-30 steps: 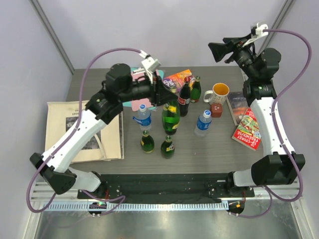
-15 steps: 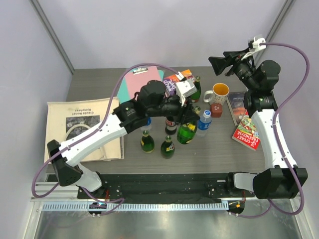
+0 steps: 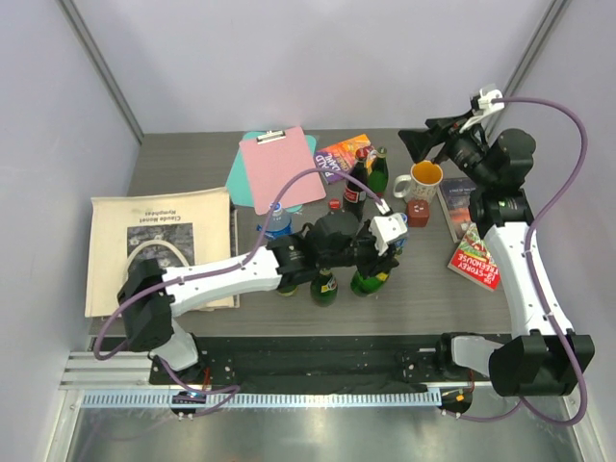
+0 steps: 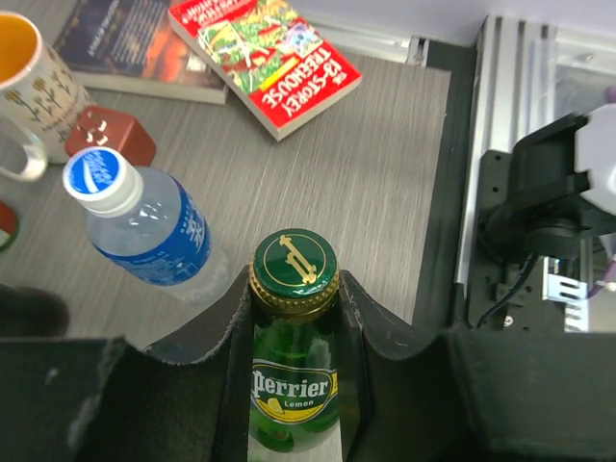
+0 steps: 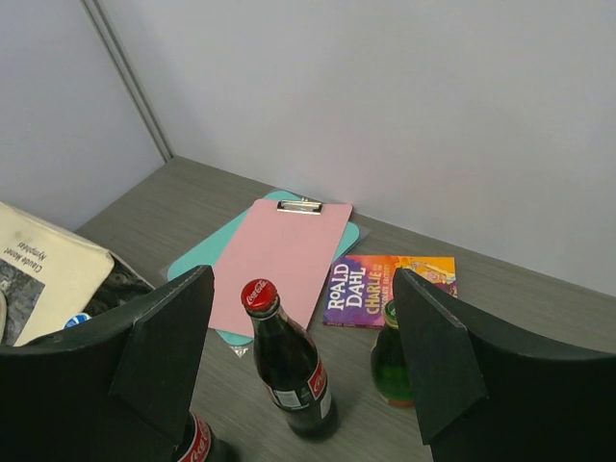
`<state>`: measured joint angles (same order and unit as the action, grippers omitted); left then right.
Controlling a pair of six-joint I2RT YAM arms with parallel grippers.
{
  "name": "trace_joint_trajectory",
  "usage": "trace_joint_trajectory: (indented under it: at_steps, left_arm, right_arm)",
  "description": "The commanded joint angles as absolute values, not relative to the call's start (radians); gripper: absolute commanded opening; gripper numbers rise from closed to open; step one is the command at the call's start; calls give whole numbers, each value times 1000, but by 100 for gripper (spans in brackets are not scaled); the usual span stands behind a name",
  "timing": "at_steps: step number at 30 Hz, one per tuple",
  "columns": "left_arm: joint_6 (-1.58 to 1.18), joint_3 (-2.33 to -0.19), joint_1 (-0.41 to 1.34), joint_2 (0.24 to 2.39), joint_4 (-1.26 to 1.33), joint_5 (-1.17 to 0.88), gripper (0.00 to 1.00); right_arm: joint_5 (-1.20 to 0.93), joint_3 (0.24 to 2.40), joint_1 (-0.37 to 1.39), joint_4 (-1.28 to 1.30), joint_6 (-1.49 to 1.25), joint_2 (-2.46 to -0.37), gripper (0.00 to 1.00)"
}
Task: Take the beverage out of the canvas bag
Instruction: Place the drink at the center of the board.
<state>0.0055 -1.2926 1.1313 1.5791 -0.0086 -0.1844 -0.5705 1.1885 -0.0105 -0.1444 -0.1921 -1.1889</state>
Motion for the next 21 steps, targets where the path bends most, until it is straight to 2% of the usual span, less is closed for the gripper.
trace_joint_trajectory:
  at_steps: [1,21]
  left_arm:
    - [32,-1309,1150,1572,334,-124,0]
    - [21,-1198,1204,1652,518,-67,0]
  right_arm:
    - [-592,1167,-12,-155,-176,-1150,80]
    - [-600,1114,-12,-169,-175,-1146,80]
